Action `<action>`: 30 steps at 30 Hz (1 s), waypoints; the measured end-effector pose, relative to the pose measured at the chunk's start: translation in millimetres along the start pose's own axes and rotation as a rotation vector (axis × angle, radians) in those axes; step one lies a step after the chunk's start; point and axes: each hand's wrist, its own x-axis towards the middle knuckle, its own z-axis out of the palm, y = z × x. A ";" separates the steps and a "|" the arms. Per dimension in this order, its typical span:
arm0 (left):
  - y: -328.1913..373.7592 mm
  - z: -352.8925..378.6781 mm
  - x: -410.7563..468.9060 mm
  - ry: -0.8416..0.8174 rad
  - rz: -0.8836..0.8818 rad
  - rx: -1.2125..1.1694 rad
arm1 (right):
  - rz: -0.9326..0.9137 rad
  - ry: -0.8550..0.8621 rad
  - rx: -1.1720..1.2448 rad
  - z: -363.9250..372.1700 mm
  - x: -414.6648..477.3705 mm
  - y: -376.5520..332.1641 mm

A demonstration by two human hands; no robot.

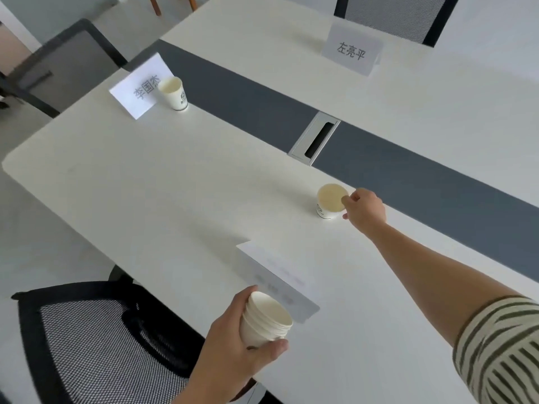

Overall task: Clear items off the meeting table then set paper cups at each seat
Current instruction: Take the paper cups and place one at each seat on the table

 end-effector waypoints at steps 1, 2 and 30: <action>0.8 -1.1 2.9 -0.002 -0.001 -0.001 | 0.010 -0.002 -0.003 1.8 0.7 0.2; 2.2 -1.9 6.1 -0.005 0.000 -0.002 | 0.020 -0.004 -0.010 2.9 1.7 0.0; 85.3 138.5 -57.9 -0.749 0.463 0.302 | 0.120 0.378 0.369 -98.4 -378.9 190.8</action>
